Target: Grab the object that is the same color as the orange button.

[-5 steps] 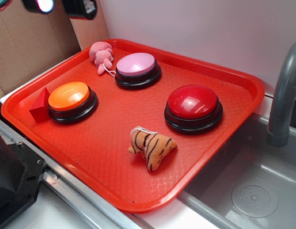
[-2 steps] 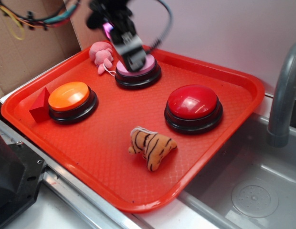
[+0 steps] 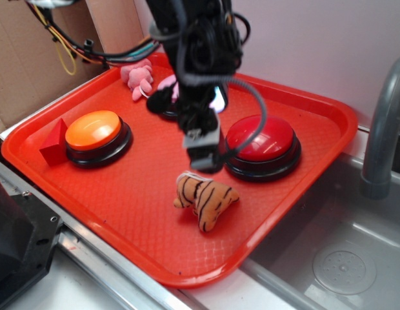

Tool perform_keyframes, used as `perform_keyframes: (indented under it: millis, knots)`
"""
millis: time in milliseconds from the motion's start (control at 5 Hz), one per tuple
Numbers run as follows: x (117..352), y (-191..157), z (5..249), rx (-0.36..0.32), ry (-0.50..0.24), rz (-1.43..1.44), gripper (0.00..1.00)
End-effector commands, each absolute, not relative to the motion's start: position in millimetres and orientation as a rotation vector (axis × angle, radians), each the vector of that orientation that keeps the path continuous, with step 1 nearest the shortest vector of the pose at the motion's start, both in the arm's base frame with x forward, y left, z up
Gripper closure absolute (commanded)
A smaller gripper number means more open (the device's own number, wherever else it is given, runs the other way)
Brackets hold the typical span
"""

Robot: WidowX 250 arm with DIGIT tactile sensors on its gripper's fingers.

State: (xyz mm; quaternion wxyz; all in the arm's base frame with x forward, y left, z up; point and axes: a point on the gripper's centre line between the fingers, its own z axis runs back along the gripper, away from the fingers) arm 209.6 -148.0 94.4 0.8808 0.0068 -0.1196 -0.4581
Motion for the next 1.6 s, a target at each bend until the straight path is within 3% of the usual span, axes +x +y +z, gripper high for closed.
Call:
perform_keyframes:
  millis: [0, 200, 800, 1000, 1400]
  knots:
    - [179.4, -160.1, 73.0, 0.022, -0.235, -1.048, 0.00]
    - [174.4, -163.3, 61.6, 0.067, -0.219, -1.082, 0.00]
    - [180.7, -152.3, 16.8, 0.085, -0.135, -1.064, 0.00]
    - [181.1, -149.3, 17.9, 0.062, -0.149, -1.094, 1.00]
    - [184.0, -139.3, 38.6, 0.046, -0.179, -1.032, 1.00]
